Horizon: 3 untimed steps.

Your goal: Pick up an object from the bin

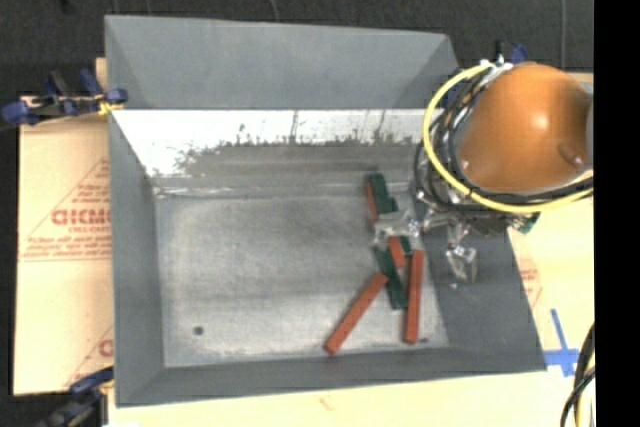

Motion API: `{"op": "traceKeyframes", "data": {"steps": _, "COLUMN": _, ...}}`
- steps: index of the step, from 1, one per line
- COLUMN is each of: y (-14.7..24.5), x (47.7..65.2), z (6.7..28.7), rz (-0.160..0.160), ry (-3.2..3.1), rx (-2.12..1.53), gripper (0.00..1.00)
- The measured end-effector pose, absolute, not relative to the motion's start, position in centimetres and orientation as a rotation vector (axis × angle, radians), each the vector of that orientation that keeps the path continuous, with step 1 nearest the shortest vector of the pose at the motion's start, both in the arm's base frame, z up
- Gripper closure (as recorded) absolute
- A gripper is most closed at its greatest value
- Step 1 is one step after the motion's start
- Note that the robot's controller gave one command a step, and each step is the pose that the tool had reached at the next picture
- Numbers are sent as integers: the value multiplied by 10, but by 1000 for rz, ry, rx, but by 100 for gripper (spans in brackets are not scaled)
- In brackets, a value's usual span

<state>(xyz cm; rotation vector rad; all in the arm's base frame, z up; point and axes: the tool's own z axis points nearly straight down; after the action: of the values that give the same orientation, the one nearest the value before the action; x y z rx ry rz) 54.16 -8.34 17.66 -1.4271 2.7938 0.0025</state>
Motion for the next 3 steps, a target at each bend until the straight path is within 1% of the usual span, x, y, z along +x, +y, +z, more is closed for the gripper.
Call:
{"op": "traceKeyframes", "data": {"steps": 1, "y": -92, "x": 547, "z": 148, "rz": -6, "ry": 2732, "rx": -1530, "gripper": 0}}
{"op": "traceKeyframes", "data": {"steps": 2, "y": -118, "x": 511, "z": 93, "rz": -3, "ry": 2588, "rx": -1768, "gripper": 0}}
{"op": "traceKeyframes", "data": {"steps": 3, "y": -114, "x": 550, "z": 71, "rz": 2, "ry": 2438, "rx": -1979, "gripper": 100}}
